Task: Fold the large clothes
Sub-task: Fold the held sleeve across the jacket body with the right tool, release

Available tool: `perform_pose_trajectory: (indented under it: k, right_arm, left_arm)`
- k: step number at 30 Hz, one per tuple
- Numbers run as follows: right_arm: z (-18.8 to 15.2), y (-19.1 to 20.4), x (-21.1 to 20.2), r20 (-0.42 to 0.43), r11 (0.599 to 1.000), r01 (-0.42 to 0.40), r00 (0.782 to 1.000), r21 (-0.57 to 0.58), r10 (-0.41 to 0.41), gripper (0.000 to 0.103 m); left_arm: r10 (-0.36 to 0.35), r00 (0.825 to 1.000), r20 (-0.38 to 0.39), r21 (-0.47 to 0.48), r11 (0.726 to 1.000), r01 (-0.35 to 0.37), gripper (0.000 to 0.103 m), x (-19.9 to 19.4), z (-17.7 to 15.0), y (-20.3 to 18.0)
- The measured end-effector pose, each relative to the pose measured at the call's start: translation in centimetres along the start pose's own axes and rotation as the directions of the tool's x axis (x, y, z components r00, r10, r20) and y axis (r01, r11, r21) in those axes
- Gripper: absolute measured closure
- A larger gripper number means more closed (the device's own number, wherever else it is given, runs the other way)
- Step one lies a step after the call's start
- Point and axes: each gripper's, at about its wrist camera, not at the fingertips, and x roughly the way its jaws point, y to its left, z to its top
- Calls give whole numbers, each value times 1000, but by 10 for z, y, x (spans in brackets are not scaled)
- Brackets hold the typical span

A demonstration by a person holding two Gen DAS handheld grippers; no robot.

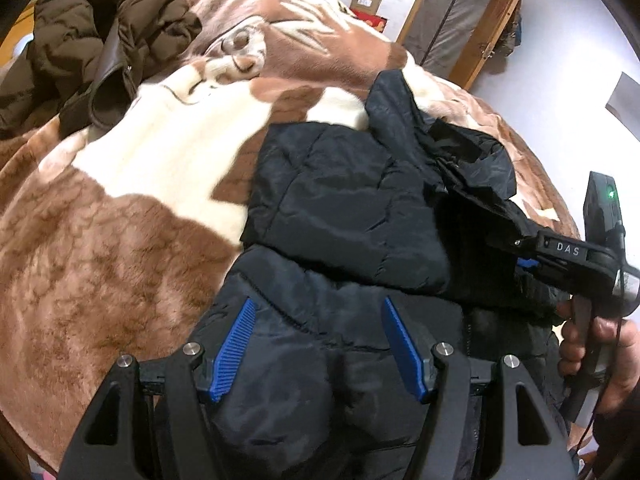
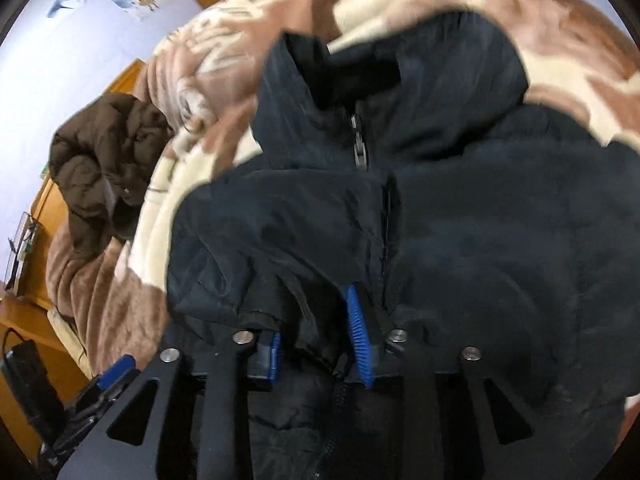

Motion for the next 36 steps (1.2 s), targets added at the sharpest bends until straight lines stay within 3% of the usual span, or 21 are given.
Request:
perform_pose_trajectory:
  k: [5, 8, 10, 14, 16, 17, 18, 20, 24, 28, 31, 36]
  right_arm:
    - [-3, 15, -35, 50, 989, -141, 988, -34, 143, 28]
    - [-6, 12, -68, 110, 979, -196, 973, -58, 202, 27]
    - [-9, -3, -89, 161, 983, -174, 970, -49, 180, 27]
    - [-19, -70, -128, 257, 997, -23, 966, 71, 4, 27]
    - [-24, -108, -140, 265, 984, 73, 958, 163, -115, 37]
    - [-26, -126, -144, 260, 972, 111, 952, 206, -164, 53]
    - [-28, -141, -147, 260, 961, 133, 946, 241, -196, 63]
    - [-27, -156, -145, 253, 948, 178, 936, 265, -246, 70]
    - [-11, -157, -114, 211, 953, 207, 944, 221, -254, 71]
    - [-7, -148, -60, 112, 958, 262, 955, 115, -274, 70]
    - [-10, -149, -48, 122, 954, 287, 947, 85, -296, 71]
    - [-6, -144, -72, 138, 955, 280, 947, 93, -291, 71]
  left_arm:
    - [-27, 1000, 8, 19, 999, 27, 35, 2, 8, -13]
    - [-61, 998, 14, 30, 998, 60, 35, 2, 19, -29]
    - [-87, 996, 20, 48, 995, 86, 34, 2, 26, -43]
    - [-124, 992, 23, 117, 986, 121, 31, 10, 38, -78]
    - [-151, 988, 12, 149, 978, 148, 31, 18, 43, -98]
    - [-166, 986, 8, 165, 973, 163, 31, 24, 45, -107]
    - [-173, 985, 4, 181, 969, 169, 31, 28, 45, -117]
    - [-181, 983, -5, 209, 962, 178, 31, 41, 48, -134]
    - [-116, 993, -21, 246, 962, 118, 31, 73, 51, -150]
    - [-10, 998, -64, 234, 972, 25, 31, 108, 49, -135]
    - [-14, 997, -76, 204, 979, 30, 29, 116, 48, -122]
    - [-31, 998, -56, 206, 978, 42, 32, 93, 52, -128]
